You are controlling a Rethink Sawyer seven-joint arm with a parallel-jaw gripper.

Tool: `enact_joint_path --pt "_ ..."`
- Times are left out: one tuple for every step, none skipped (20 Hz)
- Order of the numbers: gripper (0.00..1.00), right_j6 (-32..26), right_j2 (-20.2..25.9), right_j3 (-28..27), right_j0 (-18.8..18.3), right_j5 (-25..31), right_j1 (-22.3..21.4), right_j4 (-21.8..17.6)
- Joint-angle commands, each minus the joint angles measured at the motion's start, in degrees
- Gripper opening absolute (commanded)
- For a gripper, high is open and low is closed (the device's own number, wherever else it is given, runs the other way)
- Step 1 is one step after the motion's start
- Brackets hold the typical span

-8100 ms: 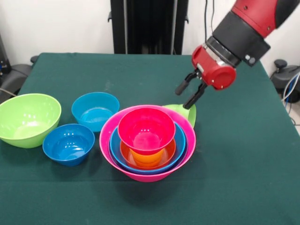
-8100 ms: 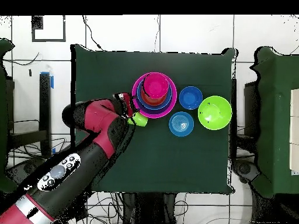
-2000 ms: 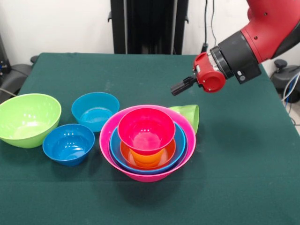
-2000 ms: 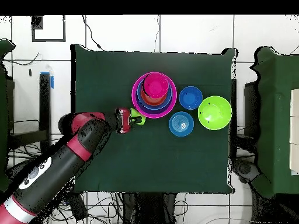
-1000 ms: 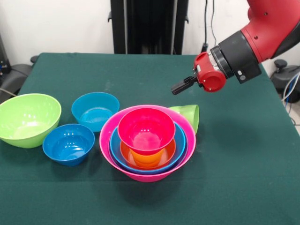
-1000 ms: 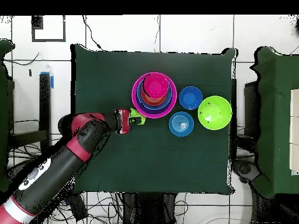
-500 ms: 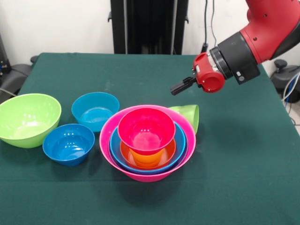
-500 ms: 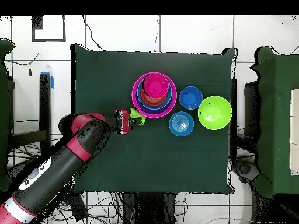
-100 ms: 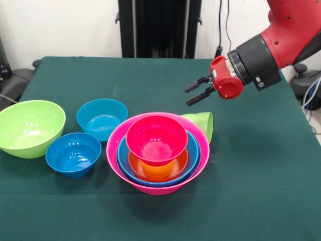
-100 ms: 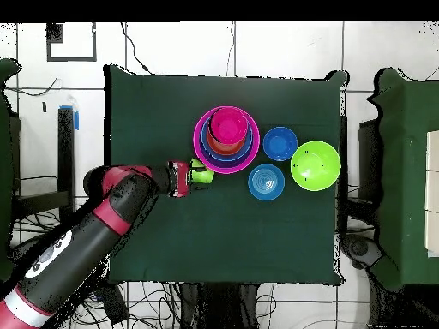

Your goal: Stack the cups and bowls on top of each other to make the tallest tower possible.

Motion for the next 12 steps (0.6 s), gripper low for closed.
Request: enact_joint_path --pt "1.0 12.8 6.1 -6.3 -0.7 5.6 3.0 -0.6" --pt "1.0 13.0 6.1 -6.2 -0.6 5.9 2.9 -0.5" --pt "1.0 13.5 5.8 -6.4 -0.6 6.2 3.1 -0.4" --pt "1.0 13.6 5.8 -6.5 -0.5 6.2 3.2 -0.2" --pt "1.0 13.7 5.9 -6.5 -0.5 6.2 3.2 -0.1" --pt "1.0 13.9 5.8 -6.6 -0.4 6.2 3.3 0.1" --pt "1.0 14.0 5.6 -6.8 -0.4 6.2 3.5 0.0" --pt "1.0 14.1 5.7 -6.8 -0.4 6.1 3.5 0.1" --pt "1.0 14.4 5.6 -7.1 -0.5 5.9 3.7 0.3" --pt "1.0 14.4 5.6 -7.3 -0.5 5.9 3.7 0.5" --pt "1.0 14.8 5.5 -7.8 -0.5 6.2 3.8 0.7" --pt "1.0 14.9 5.4 -8.0 -0.6 6.4 3.9 0.7"
